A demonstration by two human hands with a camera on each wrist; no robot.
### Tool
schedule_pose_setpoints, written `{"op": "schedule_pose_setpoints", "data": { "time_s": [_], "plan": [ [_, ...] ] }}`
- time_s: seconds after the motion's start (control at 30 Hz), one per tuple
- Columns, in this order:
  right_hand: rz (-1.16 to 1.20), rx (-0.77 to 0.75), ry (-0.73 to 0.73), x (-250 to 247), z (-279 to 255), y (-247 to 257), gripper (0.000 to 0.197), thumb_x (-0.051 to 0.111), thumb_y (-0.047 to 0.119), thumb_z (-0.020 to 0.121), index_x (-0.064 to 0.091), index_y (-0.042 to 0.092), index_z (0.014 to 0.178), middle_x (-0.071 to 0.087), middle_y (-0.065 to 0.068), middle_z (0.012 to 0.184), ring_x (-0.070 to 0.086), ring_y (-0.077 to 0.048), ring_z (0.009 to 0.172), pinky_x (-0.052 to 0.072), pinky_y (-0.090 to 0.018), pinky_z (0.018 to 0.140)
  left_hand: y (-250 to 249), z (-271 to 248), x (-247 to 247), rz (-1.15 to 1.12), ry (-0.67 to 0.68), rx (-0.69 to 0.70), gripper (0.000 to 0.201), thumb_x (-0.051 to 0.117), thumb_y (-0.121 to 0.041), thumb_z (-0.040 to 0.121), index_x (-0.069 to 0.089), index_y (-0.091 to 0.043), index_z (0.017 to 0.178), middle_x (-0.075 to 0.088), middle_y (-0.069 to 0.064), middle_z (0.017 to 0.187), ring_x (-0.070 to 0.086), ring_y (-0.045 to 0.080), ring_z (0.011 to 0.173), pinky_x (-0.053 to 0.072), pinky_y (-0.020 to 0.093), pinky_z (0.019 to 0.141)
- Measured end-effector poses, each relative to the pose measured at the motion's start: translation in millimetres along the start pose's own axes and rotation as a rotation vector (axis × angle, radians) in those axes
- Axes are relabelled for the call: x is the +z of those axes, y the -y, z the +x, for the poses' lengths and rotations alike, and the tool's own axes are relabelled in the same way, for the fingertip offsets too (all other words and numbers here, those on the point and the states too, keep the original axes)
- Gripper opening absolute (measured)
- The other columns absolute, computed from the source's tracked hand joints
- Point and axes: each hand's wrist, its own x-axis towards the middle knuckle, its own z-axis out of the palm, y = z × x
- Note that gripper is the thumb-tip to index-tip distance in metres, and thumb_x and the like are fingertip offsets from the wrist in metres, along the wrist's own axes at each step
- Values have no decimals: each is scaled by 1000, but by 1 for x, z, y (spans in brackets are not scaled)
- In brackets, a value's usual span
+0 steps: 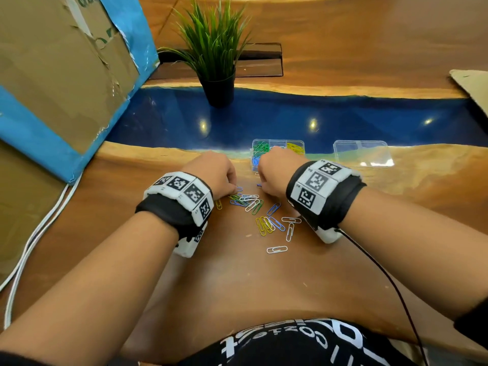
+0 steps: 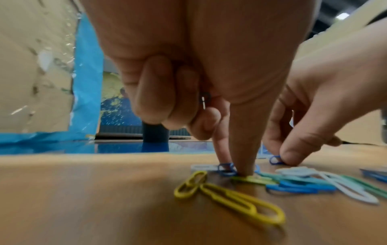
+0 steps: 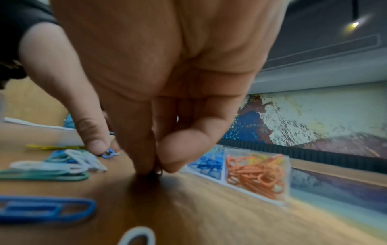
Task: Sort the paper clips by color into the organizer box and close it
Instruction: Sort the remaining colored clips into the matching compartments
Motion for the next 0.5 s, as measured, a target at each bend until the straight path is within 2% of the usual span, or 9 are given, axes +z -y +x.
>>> {"op": "schedule_pose_setpoints", "data": {
  "time_s": [0.1, 0.2, 0.23, 0.3, 0.37, 0.43, 0.5],
  "plan": [
    [183, 31, 27, -3, -6, -7, 15, 60, 20, 84, 71, 14, 93, 70, -8, 89, 66, -23, 85, 51, -27, 72, -6, 2, -1, 66, 0, 26, 5, 69, -30, 78, 71, -25, 76, 58, -5, 75, 57, 19, 82, 43, 27, 66],
    [684, 99, 154, -4, -12, -21, 18, 58, 6, 84, 70, 16, 93, 66, -7, 69, 61, -14, 56, 55, -22, 63, -7, 4, 1, 70, 19, 32, 14, 66, -26, 78, 61, -26, 65, 58, -4, 75, 62, 22, 83, 49, 30, 68],
    [890, 137, 203, -5, -15, -24, 19, 56, 2, 85, 68, 15, 90, 62, -7, 66, 59, -13, 53, 55, -19, 57, -6, 4, 1, 63, 26, 34, 17, 65, -25, 78, 59, -26, 62, 57, -5, 73, 62, 22, 83, 51, 31, 70],
    [1270, 210, 224, -5, -21, -27, 19, 51, -2, 87, 64, 11, 82, 54, -7, 67, 56, -17, 60, 55, -18, 49, -6, 5, 2, 55, 30, 46, 13, 64, -25, 78, 61, -25, 66, 53, -8, 67, 59, 21, 81, 49, 30, 70],
    [1513, 274, 231, -4, -25, -31, 18, 44, 1, 88, 58, 9, 81, 49, -7, 69, 52, -20, 64, 51, -18, 44, -7, 5, 2, 68, 18, 65, 3, 64, -26, 79, 66, -24, 82, 44, -11, 64, 53, 20, 79, 46, 29, 68],
    [1579, 291, 285, -5, -26, -33, 14, 40, 8, 87, 52, 11, 80, 50, -6, 67, 50, -19, 58, 46, -19, 42, -7, 7, 2, 83, 17, 78, 14, 65, -27, 80, 68, -24, 93, 44, -9, 67, 51, 20, 81, 46, 30, 71],
    [1435, 246, 320, -4, -27, -31, 10, 44, 14, 87, 50, 13, 79, 49, -4, 64, 43, -16, 52, 38, -19, 42, -7, 8, 1, 100, 20, 80, 17, 66, -29, 80, 70, -26, 96, 50, -4, 77, 55, 21, 85, 46, 30, 72]
  ]
}}
